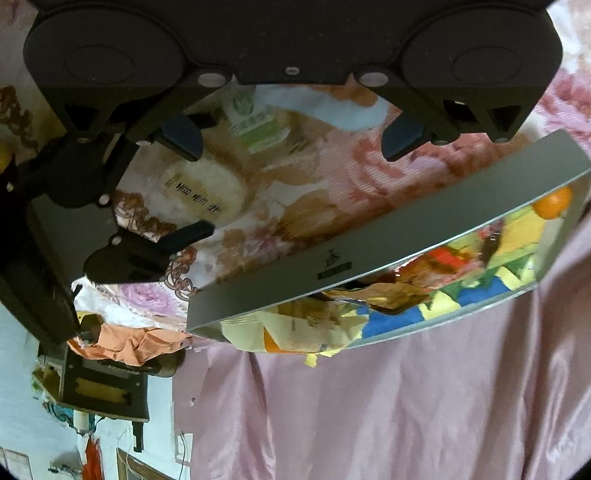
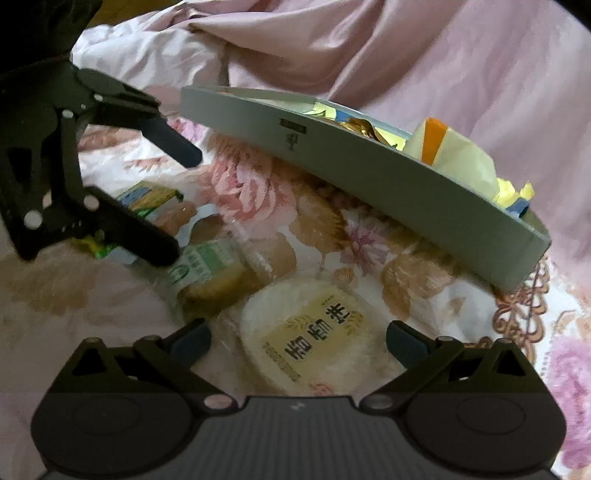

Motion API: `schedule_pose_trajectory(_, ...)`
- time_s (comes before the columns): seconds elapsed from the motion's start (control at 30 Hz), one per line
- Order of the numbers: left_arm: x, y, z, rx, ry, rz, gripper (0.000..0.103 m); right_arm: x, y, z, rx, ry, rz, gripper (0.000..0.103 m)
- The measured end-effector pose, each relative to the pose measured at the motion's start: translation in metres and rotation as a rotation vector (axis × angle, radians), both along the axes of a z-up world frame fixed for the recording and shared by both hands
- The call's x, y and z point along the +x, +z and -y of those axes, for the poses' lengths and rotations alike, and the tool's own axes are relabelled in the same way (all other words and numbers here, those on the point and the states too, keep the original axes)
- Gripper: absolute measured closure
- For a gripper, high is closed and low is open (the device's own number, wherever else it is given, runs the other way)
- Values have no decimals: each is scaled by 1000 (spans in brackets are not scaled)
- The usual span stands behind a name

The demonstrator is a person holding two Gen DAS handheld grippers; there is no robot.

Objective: Organize snacks
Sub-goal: 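Reach the left tool around the green-label pastry while the right approaches the round rice cake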

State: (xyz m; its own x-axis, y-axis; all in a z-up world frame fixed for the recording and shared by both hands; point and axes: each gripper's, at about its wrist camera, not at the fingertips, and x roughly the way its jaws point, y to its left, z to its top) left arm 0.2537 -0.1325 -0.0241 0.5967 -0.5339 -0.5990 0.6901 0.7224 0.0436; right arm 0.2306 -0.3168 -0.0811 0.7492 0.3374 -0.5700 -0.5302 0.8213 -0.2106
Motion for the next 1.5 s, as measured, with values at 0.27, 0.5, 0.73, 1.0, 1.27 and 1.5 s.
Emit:
schedule_pose_trajectory(0.27,8,-10,3,-44,-35,-103,1,8,-2,5,43,-9,-18,5)
schedule_pose_trajectory(0.5,8,-14,8,-34,-33,-148,1,2,7,15,21,17,-50,24)
schedule_pose_trajectory(0.73,8,-19,26,16,6,-146,4,-37,12,29,-129,4,-42,23)
schedule_pose_trajectory(1.0,5,-27,49,109,47,-177,17,-50,14,62,79,-188,-96,9)
schedule_pose_trajectory(1.27,-8,-28,44,137,110,-188,18,-39,0,62,125,-192,-109,6)
schedule_pose_trajectory(1.5,-9,-27,47,129,182,-189,31,-38,-1,55,142,-179,-92,14)
